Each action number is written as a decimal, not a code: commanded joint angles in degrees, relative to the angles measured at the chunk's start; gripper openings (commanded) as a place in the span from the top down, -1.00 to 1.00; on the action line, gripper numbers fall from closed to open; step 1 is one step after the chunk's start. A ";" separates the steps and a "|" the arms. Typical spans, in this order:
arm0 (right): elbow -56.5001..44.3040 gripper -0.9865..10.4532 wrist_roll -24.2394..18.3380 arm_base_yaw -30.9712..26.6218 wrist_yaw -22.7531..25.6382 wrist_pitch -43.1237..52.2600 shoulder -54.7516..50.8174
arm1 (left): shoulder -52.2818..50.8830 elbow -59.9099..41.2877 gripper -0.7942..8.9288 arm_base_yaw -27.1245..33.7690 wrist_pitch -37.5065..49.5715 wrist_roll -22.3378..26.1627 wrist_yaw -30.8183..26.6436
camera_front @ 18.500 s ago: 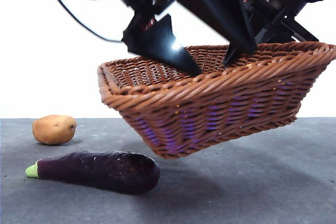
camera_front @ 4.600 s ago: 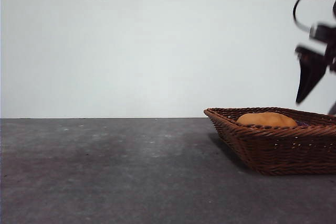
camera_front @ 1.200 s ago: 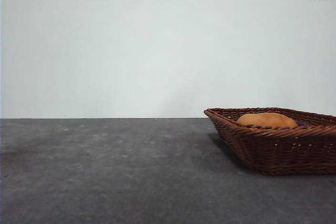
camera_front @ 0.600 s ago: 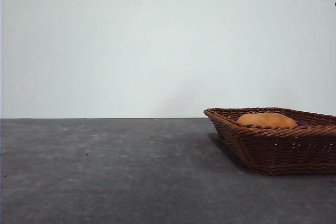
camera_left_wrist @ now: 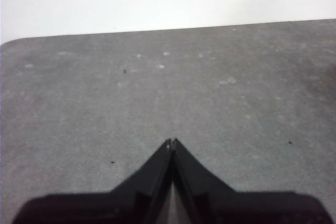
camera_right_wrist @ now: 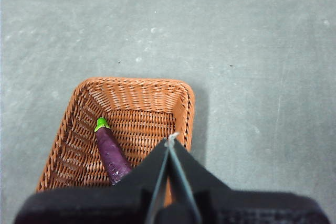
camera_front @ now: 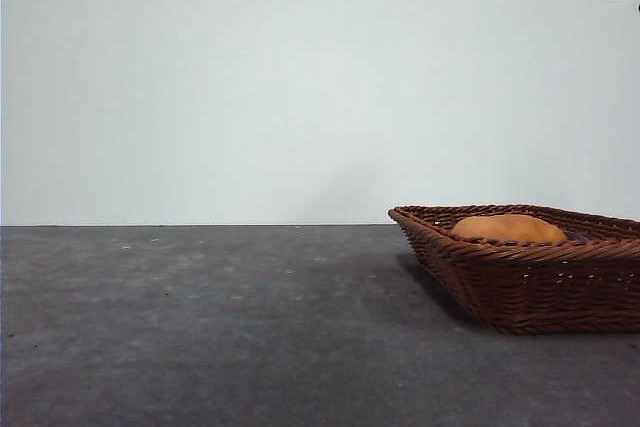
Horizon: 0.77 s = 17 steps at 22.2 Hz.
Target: Help me put the vegetables on the table into the basket
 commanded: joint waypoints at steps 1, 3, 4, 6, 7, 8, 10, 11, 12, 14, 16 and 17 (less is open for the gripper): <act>-0.13 0.82 -0.37 0.00 0.24 0.42 0.20 | 0.52 -0.57 0.84 0.20 0.42 -0.76 -0.07; -0.13 0.82 -0.35 0.00 0.24 0.42 0.20 | 0.90 -0.57 0.84 0.20 0.42 -0.74 -0.07; -0.13 0.82 -0.35 0.00 0.24 0.44 0.20 | 1.03 -0.57 0.84 0.20 0.42 -0.74 -0.07; -0.13 0.82 -0.35 0.00 0.24 0.42 0.20 | 1.38 -0.57 0.84 0.20 0.42 -0.74 -0.07; -0.13 0.82 -0.37 0.00 0.24 0.42 0.20 | 1.55 -0.57 0.84 0.20 0.42 -0.74 -0.07; -0.13 0.82 -0.37 0.00 0.24 0.42 0.20 | 1.66 -0.57 0.84 0.20 0.42 -0.76 -0.07; -0.13 0.82 -0.37 0.00 0.24 0.44 0.20 | 1.92 -0.57 0.84 0.20 0.42 -0.76 -0.07; -0.13 0.82 -0.37 0.00 0.24 0.42 0.20 | 2.12 -0.57 0.84 0.20 0.42 -0.74 -0.07; -0.13 0.82 -0.35 0.02 0.17 0.31 0.20 | 2.27 -0.57 0.84 0.20 0.42 -0.76 -0.07; -0.13 0.82 -0.42 0.00 2.38 -0.28 -1.53 | 2.69 -0.57 0.84 0.20 0.39 -0.74 -0.07; -0.13 0.82 -2.43 0.02 8.26 -1.01 -6.23 | 2.80 -0.57 0.84 0.20 0.39 -0.74 -0.07; -0.13 0.82 -2.40 0.35 10.12 -1.07 -9.64 | 2.84 -0.57 0.84 0.20 0.42 -0.74 -0.07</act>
